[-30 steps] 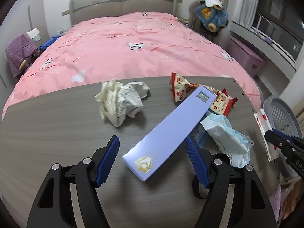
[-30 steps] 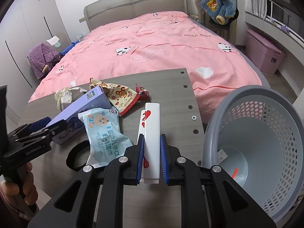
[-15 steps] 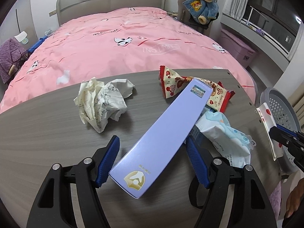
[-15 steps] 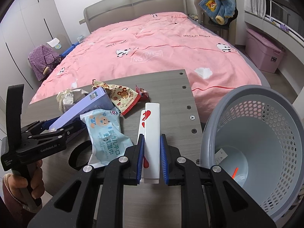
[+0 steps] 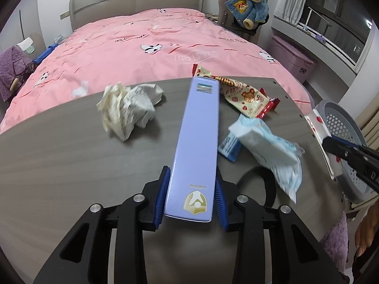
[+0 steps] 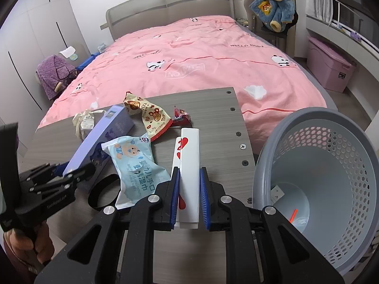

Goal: Collect trash
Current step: 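Lift both held items and carry them over the wastebasket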

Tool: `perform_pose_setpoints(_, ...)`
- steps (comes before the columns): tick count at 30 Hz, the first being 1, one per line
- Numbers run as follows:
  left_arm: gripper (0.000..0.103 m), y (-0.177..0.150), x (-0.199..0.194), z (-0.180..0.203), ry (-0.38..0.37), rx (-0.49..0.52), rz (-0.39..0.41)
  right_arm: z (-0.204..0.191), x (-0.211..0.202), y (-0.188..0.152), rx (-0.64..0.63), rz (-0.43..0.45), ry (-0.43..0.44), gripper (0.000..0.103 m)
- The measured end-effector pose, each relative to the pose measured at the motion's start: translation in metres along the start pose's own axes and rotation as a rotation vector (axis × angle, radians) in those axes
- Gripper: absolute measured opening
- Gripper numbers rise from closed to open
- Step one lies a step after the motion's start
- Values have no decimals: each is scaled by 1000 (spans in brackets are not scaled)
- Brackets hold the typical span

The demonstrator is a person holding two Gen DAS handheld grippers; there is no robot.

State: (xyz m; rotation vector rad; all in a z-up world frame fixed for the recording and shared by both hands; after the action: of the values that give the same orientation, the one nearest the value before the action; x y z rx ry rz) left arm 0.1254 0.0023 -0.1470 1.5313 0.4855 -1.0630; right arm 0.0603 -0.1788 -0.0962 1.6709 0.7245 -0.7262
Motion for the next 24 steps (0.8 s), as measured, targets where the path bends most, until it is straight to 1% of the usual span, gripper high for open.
perform_pose_setpoints(5, 33, -19, -13, -5, 8, -38, -4, -3, 0, -2, -5, -2, 4, 17)
perform_pose_setpoints(10, 33, -26, -19, -9, 30, -51, -7, -7, 0, -3, -10, 1, 7, 17)
perform_pose_setpoints(18, 34, -8, -19, -5, 25, -44, 16, -5, -2, -3, -6, 7, 4, 17)
perform_pose_setpoints(22, 35, 1, -7, -4, 35, -51, -1, -5, -2, -3, -7, 6, 5, 17)
perform_pose_setpoints(24, 35, 4, 0, -4, 27, -61, -12, -5, -2, -3, -6, 7, 5, 17)
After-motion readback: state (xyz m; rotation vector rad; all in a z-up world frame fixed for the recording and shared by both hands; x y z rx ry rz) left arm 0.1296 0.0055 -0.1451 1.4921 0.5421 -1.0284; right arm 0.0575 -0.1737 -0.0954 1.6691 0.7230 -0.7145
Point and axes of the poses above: each gripper's, at about its wrist camera, not at the fingertips, and x roughly the way its jaws point, z to its right, y to its top, the point moved 9 cm from there along x, roughly the way its jaws point, and after that the axes turned 1 degree about x, right-handed, at the moved point
